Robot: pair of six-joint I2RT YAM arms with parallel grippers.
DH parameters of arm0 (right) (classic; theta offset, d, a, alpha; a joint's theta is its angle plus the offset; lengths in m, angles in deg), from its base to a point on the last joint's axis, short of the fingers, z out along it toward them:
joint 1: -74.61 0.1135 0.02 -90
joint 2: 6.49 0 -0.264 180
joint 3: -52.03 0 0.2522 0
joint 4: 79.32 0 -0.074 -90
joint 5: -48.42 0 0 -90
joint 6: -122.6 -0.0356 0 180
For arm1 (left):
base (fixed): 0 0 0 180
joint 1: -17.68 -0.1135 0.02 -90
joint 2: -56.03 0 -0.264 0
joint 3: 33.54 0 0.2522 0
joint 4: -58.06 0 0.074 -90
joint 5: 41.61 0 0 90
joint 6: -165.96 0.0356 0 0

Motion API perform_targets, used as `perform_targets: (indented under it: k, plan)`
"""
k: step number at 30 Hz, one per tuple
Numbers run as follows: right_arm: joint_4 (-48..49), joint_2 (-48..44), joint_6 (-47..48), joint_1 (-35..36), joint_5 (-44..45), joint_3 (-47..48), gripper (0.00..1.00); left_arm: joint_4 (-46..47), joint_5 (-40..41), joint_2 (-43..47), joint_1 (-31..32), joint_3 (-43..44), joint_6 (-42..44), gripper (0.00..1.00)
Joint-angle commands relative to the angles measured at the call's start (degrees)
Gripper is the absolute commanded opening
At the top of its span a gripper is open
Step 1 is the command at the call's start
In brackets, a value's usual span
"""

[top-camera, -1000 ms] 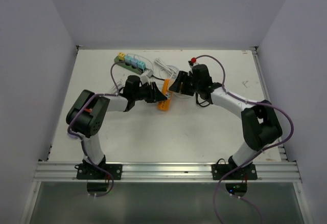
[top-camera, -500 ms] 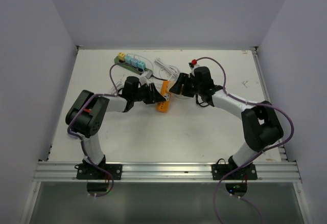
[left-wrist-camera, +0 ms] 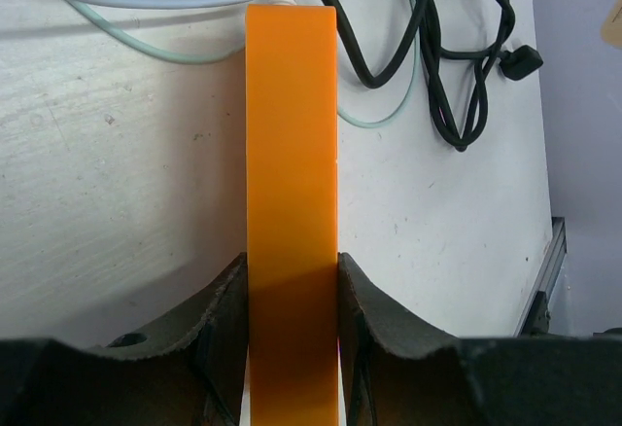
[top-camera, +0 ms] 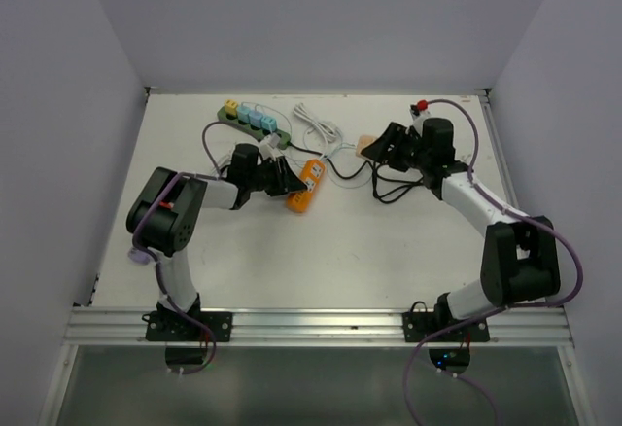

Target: Pull the plug off the socket

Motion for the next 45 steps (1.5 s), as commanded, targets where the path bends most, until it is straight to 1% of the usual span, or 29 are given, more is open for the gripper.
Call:
perform_targets:
  k: [1,3,6,10,12,15,18,19,21,24,26,27,29,34,37,41,44,45]
  plan:
    - [1.4,0.8,2.1,-0.1,-2.5,1.5,0.20,-1.7,2.4,-1.5,-0.2,2.0,0.7,0.00]
    - [0.9,2.7,2.4,-1.0,-1.8,2.3,0.20,-1.8,2.3,-1.2,-0.2,2.6,0.8,0.00]
    - [0.7,5.6,2.0,-4.6,-0.1,3.1,0.20,-2.0,1.5,-0.7,-0.2,3.4,0.6,0.00]
    - [-2.3,8.5,5.8,-8.7,4.2,5.4,0.22,-1.8,-0.5,-0.5,-0.2,4.7,-0.3,0.00]
    - [-4.2,9.9,7.2,-9.4,7.7,6.8,0.25,-1.1,-0.9,-0.6,-0.2,5.4,-1.2,0.00]
    - [-3.0,11.7,7.1,-9.7,10.1,6.7,0.25,1.3,-2.6,-1.3,-0.2,6.4,-3.8,0.00]
    - [-3.6,14.6,8.0,-9.7,12.9,8.0,0.25,0.8,-4.6,-2.0,-0.1,9.2,-5.0,0.00]
    - [-3.7,15.3,8.1,-11.4,13.3,8.5,0.25,0.5,-4.8,-1.7,-0.1,10.3,-5.2,0.00]
    - [-3.8,17.1,8.2,-12.0,13.7,9.2,0.25,0.2,-4.0,-1.1,0.1,11.2,-5.7,0.00]
    - [-3.6,18.2,8.3,-12.8,14.3,9.5,0.26,1.8,-5.1,-3.2,0.4,14.1,-8.0,0.00]
    - [-3.7,18.6,8.6,-12.9,14.9,9.6,0.30,3.7,-6.3,-4.9,0.8,16.4,-9.9,0.00]
    - [-3.7,18.7,9.1,-13.0,15.1,9.6,0.33,4.5,-6.4,-6.5,1.0,17.4,-11.1,0.00]
    - [-4.2,18.7,9.4,-13.0,15.8,9.6,0.35,4.0,-6.0,-8.4,2.0,20.8,-11.7,0.00]
    - [-4.1,18.6,9.8,-13.0,15.0,8.8,0.47,3.0,-4.8,-14.6,4.6,27.9,-12.9,0.00]
    - [-4.2,18.0,9.8,-13.0,14.3,8.8,0.51,1.9,-4.1,-17.8,6.3,30.2,-13.0,0.00]
    - [-4.2,16.8,9.8,-13.0,13.7,8.5,0.57,3.1,-3.9,-21.3,7.3,31.2,-14.6,0.00]
    - [-4.2,15.9,9.7,-13.0,13.6,7.8,0.62,1.9,-3.2,-22.6,7.9,32.2,-14.1,0.14]
    - [-4.2,15.7,9.7,-13.0,13.5,7.6,0.64,1.3,-2.9,-22.6,8.0,32.2,-13.8,0.28]
